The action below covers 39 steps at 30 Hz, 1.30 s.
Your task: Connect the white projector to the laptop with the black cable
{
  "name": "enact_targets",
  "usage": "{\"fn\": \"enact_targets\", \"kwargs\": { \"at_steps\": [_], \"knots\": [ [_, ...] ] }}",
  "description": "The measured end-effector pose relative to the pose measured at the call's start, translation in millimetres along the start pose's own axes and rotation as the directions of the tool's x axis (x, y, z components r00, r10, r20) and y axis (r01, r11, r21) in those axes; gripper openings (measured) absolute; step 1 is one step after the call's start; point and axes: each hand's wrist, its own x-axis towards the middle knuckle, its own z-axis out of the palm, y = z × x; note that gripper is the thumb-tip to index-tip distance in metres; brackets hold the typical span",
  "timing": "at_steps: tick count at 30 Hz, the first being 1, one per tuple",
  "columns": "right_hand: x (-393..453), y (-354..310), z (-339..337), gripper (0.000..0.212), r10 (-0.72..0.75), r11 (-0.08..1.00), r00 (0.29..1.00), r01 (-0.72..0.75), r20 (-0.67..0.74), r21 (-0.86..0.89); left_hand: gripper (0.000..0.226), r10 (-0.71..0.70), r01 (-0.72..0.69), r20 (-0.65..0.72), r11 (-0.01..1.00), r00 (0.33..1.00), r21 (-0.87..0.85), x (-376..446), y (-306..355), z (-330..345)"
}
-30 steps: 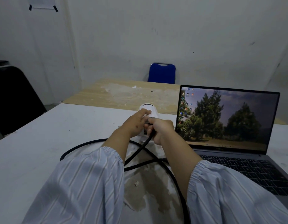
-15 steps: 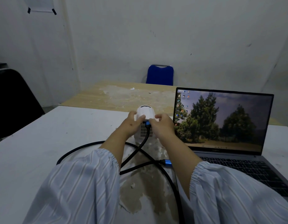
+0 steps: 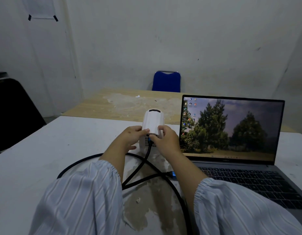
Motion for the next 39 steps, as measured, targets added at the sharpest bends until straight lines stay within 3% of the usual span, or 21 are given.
{"fn": "enact_targets", "kwargs": {
  "at_steps": [6, 11, 18, 26, 31, 35, 39],
  "knots": [
    [1, 9, 4, 0.050, -0.064, 0.998, 0.997, 0.064, -0.031, -0.017, 0.025, 0.006, -0.004, 0.028, 0.998, 1.000, -0.058, 0, -4, -1],
    [-3, 12, 4, 0.061, -0.109, 0.994, 0.994, 0.108, -0.012, -0.034, 0.056, 0.024, -0.024, 0.005, 0.999, 1.000, -0.030, 0, -7, -1],
    [-5, 13, 4, 0.061, -0.122, 0.992, 0.992, 0.122, -0.021, -0.010, 0.048, 0.103, -0.103, -0.012, 0.995, 0.995, -0.009, -4, -6, 4],
    [-10, 11, 9, 0.058, -0.127, 0.991, 0.992, 0.127, -0.013, -0.043, 0.046, 0.289, -0.257, -0.076, 0.923, 0.954, 0.286, -16, -7, 9],
    [-7, 7, 4, 0.059, -0.108, 0.987, 0.993, 0.113, 0.048, -0.115, 0.042, 0.305, -0.231, -0.148, 0.895, 0.941, 0.381, -19, 0, 14],
    [-8, 9, -4, 0.053, -0.099, 0.976, 0.992, 0.111, 0.072, -0.187, 0.049, 0.290, -0.186, -0.163, 0.866, 0.943, 0.465, -22, 3, 15],
    [-9, 5, -15, 0.062, -0.114, 0.968, 0.990, 0.129, 0.082, -0.216, 0.057, 0.287, -0.167, -0.151, 0.831, 0.946, 0.530, -26, 11, 17]
  ]
}}
